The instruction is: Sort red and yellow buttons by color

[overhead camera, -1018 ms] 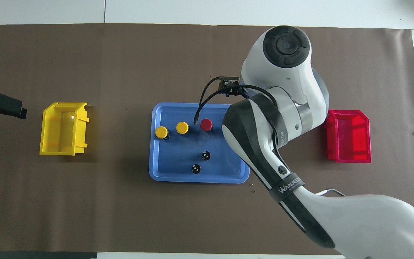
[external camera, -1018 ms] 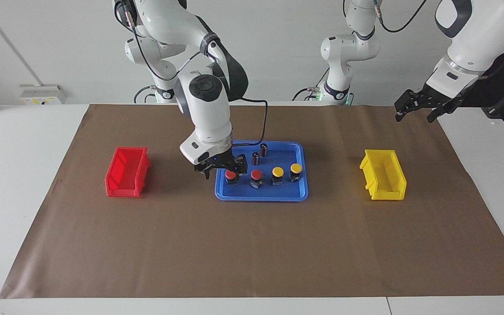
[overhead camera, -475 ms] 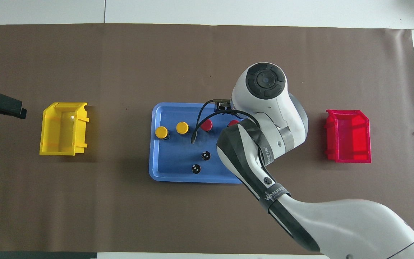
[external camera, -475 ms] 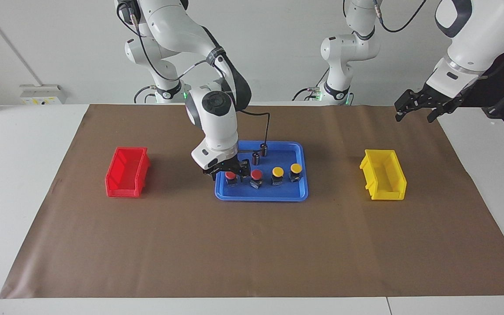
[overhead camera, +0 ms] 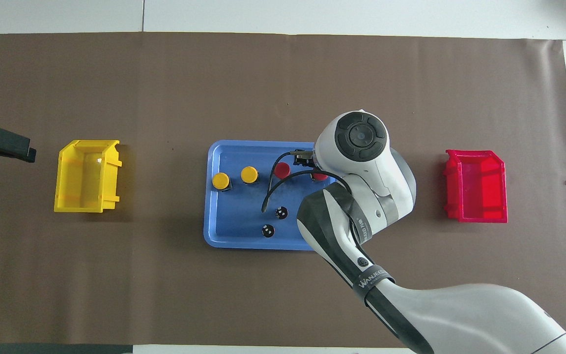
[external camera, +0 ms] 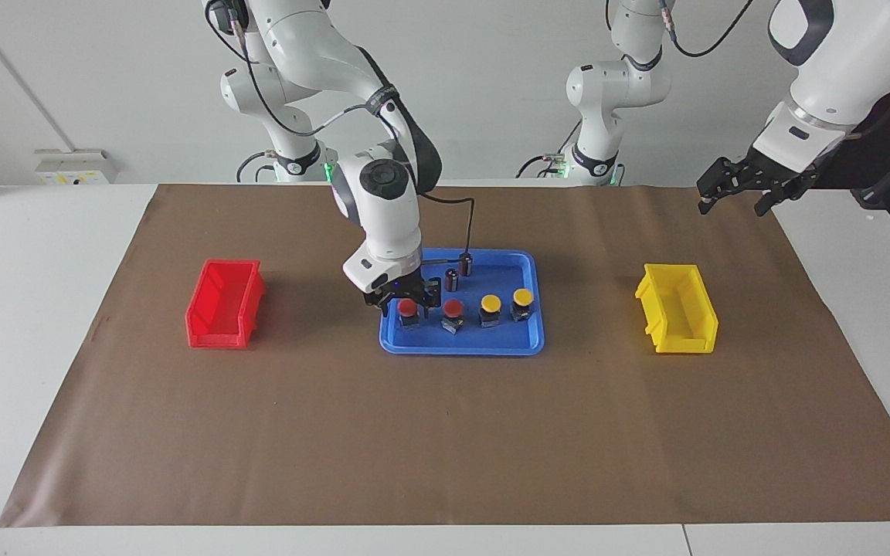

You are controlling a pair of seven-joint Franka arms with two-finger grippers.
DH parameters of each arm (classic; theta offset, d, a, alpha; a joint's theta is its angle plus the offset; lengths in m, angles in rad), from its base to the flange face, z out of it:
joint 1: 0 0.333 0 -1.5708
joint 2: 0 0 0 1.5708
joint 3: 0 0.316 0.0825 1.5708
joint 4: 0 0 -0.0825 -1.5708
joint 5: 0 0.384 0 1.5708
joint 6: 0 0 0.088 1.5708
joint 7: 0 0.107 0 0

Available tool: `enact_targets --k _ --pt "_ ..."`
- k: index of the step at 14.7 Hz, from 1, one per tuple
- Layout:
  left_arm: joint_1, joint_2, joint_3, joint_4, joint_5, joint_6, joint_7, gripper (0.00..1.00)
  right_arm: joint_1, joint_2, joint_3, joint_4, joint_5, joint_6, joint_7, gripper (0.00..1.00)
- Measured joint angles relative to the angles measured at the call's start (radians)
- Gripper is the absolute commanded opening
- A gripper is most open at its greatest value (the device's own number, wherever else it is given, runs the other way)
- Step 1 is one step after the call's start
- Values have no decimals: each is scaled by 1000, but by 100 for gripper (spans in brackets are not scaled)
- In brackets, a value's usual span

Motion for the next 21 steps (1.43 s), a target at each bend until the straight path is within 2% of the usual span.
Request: enact_targets --k 9,14,16,18,21 --pt "0 0 0 -2 0 0 0 100 22 -9 2 -17 0 1 -18 65" --pt "0 0 1 -2 0 0 0 100 25 -11 -2 -24 0 1 -19 28" --pt "0 0 1 -4 0 0 0 100 20 -15 -3 -20 0 -3 -19 27" --pt "0 -1 1 -6 0 0 0 100 6 -22 -5 28 0 -75 -19 27" --pt "0 -9 1 -28 0 15 -7 100 -77 -46 -8 219 8 -345 -84 27"
